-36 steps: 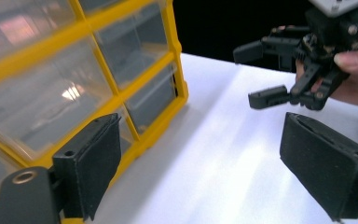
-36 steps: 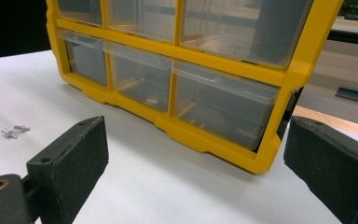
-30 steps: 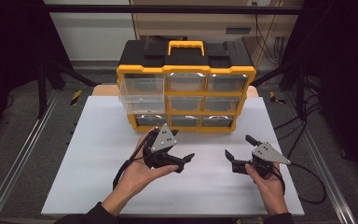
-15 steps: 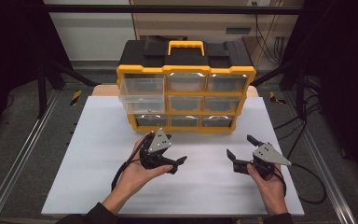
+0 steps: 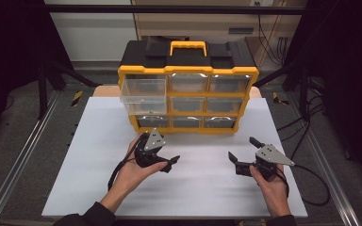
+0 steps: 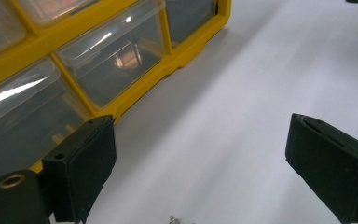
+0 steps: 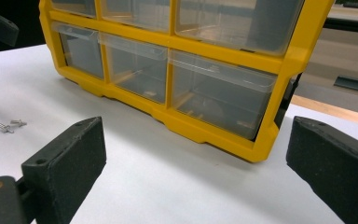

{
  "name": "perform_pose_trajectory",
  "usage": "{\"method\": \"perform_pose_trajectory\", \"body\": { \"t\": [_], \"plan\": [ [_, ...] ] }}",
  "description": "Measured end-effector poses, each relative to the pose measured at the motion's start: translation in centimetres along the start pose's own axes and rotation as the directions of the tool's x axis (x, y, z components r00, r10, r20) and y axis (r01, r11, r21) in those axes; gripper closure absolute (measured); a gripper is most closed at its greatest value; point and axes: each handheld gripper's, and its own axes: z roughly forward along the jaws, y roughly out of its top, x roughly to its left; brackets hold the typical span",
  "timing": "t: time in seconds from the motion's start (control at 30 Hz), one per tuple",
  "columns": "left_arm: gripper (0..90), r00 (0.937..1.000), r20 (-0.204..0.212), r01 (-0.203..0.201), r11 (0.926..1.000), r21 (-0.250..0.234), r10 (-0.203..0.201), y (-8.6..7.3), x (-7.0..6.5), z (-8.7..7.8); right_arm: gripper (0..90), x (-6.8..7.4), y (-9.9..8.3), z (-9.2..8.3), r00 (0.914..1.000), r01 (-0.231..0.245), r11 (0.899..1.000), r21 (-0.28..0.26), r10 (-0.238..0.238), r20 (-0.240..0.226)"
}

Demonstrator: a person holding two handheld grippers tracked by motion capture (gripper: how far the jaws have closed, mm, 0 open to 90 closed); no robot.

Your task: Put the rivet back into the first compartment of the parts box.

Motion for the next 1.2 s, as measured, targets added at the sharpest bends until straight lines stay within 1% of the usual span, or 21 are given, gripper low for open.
{"method": "perform_pose_trajectory", "body": {
  "t": [0.13,0.17,0.2,0.27,0.3,0.37,0.47,0.5,0.6,0.63,0.7,0.77,0.8,0.83,0.87,0.97,1.0,1.03,1.1,1.17,1.2],
  "plan": [
    [8.6,0.9999,-0.007,0.012,0.9998,0.014,-0.012,-0.4,0.5,0.0,4.8,0.0,0.0,0.0,1.0,-0.004,1.0,-0.001,0.004,0.002],
    [8.6,0.9999,-0.005,0.016,0.9995,0.029,-0.016,-0.6,0.7,0.1,4.8,-0.1,0.0,0.0,1.0,-0.003,1.0,-0.002,0.003,0.002],
    [8.7,1.0,-0.005,0.006,0.9991,0.042,-0.006,-0.6,0.9,0.1,4.8,-0.1,0.0,0.0,1.0,-0.004,1.0,-0.003,0.004,0.001],
    [8.7,1.0,-0.005,0.005,0.9987,0.05,-0.005,-0.7,0.9,0.2,4.8,0.0,0.0,0.0,1.0,-0.005,1.0,-0.002,0.005,0.0],
    [8.7,0.9999,-0.003,0.013,0.9981,0.061,-0.013,-0.8,1.0,0.3,4.8,0.0,0.0,0.0,1.0,-0.004,1.0,-0.003,0.004,-0.002],
    [8.6,1.0,-0.002,0.005,0.9976,0.069,-0.005,-0.9,1.1,0.3,4.8,0.0,0.0,0.0,1.0,-0.002,1.0,-0.002,0.002,-0.001],
    [8.7,1.0,0.0,0.01,0.9967,0.081,-0.01,-1.0,1.4,0.3,4.7,0.0,0.1,0.0,1.0,-0.005,1.0,-0.005,0.005,0.0],
    [8.6,1.0,0.005,0.007,0.9947,0.102,-0.008,-1.1,1.5,0.4,4.7,0.0,0.1,0.0,1.0,-0.006,1.0,-0.004,0.006,0.001],
    [8.7,1.0,0.006,0.003,0.9938,0.111,-0.003,-1.2,1.5,0.4,4.6,0.0,0.0,0.0,1.0,-0.006,1.0,-0.001,0.006,0.001],
    [8.7,0.9999,0.008,0.014,0.9934,0.113,-0.015,-1.3,1.5,0.5,4.6,0.0,0.1,0.0,1.0,-0.006,1.0,-0.002,0.006,0.001],
    [8.7,0.9997,0.013,0.019,0.9929,0.118,-0.021,-1.3,1.5,0.6,4.6,0.0,0.1,0.0,1.0,-0.005,1.0,-0.001,0.005,-0.002],
    [8.6,0.9997,0.014,0.016,0.9919,0.126,-0.018,-1.3,1.6,0.6,4.6,0.0,0.1,0.0,1.0,-0.002,1.0,-0.001,0.002,-0.002],
    [8.6,0.9995,0.012,0.026,0.9918,0.125,-0.028,-1.3,1.6,0.6,4.6,0.0,0.1,0.0,1.0,-0.002,1.0,-0.001,0.002,-0.002],
    [8.6,0.9994,0.015,0.027,0.9901,0.137,-0.03,-1.3,1.7,0.7,4.6,0.0,0.1,0.0,1.0,-0.003,1.0,0.0,0.003,-0.003],
    [8.7,0.9998,0.013,0.015,0.9878,0.155,-0.018,-1.2,1.8,0.7,4.6,0.1,0.1,0.0,1.0,-0.003,1.0,0.0,0.003,-0.003],
    [8.9,0.9997,0.012,0.019,0.9867,0.161,-0.021,-1.1,1.8,0.7,4.5,0.1,0.1,0.0,1.0,-0.003,1.0,-0.001,0.003,-0.004],
    [9.1,0.9998,0.016,0.009,0.984,0.178,-0.012,-1.1,2.0,0.6,4.6,0.1,0.1,0.0,1.0,-0.002,1.0,-0.001,0.002,-0.005],
    [9.5,0.9998,0.015,0.014,0.9843,0.176,-0.017,-1.1,2.1,0.7,4.5,0.1,0.1,0.0,1.0,-0.002,1.0,-0.002,0.002,-0.006],
    [10.5,0.9998,0.015,0.011,0.9835,0.181,-0.014,-1.1,2.1,0.7,4.5,0.1,0.1,0.0,1.0,-0.001,1.0,-0.001,0.001,-0.006],
    [12.0,0.9997,0.018,0.012,0.9805,0.196,-0.016,-1.2,2.2,0.9,4.5,0.1,0.1,0.1,1.0,0.001,1.0,0.002,-0.001,-0.003],
    [15.6,0.9997,0.016,0.013,0.9776,0.21,-0.017,-1.4,2.3,1.1,4.5,0.1,0.1,0.1,1.0,0.0,1.0,0.005,0.0,-0.007]
  ]
}}
